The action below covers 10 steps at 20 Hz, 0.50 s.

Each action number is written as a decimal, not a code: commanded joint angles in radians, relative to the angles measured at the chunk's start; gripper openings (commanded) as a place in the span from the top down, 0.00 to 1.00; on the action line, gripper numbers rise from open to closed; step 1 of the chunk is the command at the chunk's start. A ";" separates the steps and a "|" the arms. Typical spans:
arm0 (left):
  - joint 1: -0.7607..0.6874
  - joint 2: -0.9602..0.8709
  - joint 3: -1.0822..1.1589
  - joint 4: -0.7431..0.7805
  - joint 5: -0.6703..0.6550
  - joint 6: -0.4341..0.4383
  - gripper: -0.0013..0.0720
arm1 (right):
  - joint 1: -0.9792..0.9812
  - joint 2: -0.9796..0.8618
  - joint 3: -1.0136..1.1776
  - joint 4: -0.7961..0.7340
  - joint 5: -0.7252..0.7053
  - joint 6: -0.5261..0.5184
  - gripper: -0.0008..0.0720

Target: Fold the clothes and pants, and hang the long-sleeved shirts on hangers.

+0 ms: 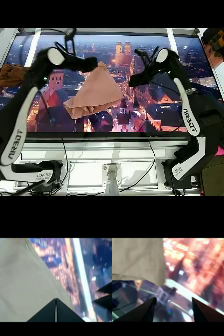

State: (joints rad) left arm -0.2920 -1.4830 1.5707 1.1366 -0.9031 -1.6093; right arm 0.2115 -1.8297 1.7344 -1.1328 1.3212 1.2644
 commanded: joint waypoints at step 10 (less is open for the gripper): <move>0.078 0.080 0.001 0.072 -0.035 0.029 0.96 | 0.107 -0.171 -0.035 0.076 -0.196 0.010 0.36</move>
State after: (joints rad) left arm -0.2184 -1.4055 1.5707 1.1774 -0.9291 -1.5822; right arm 0.3099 -1.9747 1.7000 -1.0756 1.1484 1.2568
